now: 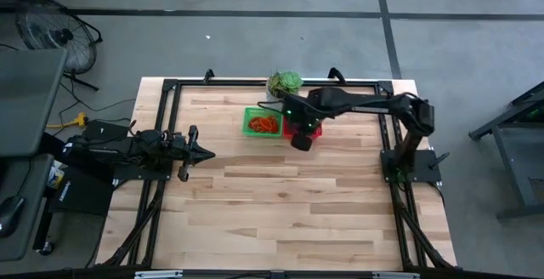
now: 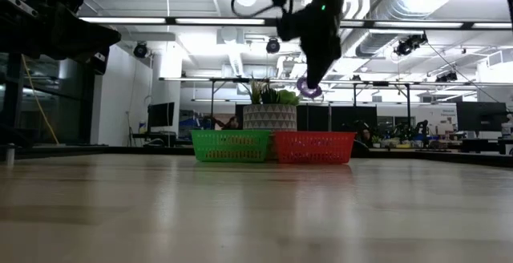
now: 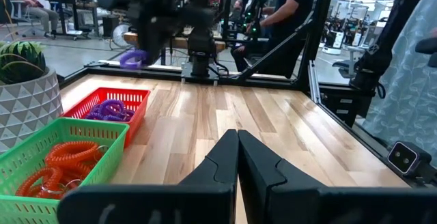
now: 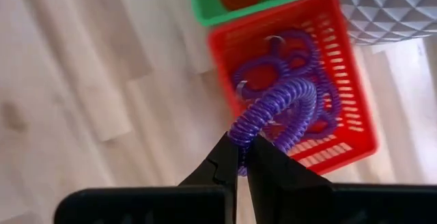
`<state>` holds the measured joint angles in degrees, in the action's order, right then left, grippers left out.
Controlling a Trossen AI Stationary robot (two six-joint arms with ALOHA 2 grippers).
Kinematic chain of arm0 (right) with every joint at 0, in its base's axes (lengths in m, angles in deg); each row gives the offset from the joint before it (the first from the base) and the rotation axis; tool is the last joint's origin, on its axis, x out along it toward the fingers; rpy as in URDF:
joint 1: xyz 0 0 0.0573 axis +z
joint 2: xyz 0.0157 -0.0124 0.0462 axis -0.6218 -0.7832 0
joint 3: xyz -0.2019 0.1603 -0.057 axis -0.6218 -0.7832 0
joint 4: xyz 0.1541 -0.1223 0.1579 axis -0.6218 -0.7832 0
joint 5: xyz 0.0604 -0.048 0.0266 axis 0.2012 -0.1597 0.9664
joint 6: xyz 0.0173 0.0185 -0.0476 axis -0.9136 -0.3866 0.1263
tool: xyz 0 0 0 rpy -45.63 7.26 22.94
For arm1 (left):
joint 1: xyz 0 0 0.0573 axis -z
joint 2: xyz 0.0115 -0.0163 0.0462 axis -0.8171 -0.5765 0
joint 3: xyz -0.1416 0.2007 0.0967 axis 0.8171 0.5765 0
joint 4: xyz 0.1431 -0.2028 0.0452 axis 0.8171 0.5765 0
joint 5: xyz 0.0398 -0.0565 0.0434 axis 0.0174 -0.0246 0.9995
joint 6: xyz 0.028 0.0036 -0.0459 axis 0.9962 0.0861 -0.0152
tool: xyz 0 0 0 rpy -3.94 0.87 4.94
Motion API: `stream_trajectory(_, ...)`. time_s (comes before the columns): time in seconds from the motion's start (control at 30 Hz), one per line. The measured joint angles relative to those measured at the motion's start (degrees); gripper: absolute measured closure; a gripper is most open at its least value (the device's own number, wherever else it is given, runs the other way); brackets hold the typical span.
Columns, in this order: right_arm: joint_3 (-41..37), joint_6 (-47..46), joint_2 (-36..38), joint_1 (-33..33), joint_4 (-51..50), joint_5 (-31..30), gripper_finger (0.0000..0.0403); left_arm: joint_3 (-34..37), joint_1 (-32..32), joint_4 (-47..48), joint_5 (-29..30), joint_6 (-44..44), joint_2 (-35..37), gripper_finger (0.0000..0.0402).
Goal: Sort spring keychains
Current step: Put the purple spring keychain into the orange bin
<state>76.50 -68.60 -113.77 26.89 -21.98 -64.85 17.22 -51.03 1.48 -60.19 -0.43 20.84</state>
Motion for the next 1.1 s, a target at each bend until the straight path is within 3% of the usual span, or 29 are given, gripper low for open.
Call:
stream_trajectory(0.27, 2.1, 6.4, -6.0, -4.2, -0.4, -1.5, 0.0393, 0.0, 0.0, 0.0, 0.0, 0.0, 0.0, 0.0401)
stream_trajectory(0.73, 2.1, 16.1, -10.9, -5.2, -0.3, -5.8, 0.039, 0.0, 0.0, 0.0, 0.0, 0.0, 0.0, 0.0401)
stream_trajectory(1.1, 2.0, 16.3, -11.3, -5.9, -0.5, -6.9, 0.033, 0.0, 0.0, 0.0, 0.0, 0.0, 0.0, 0.0401)
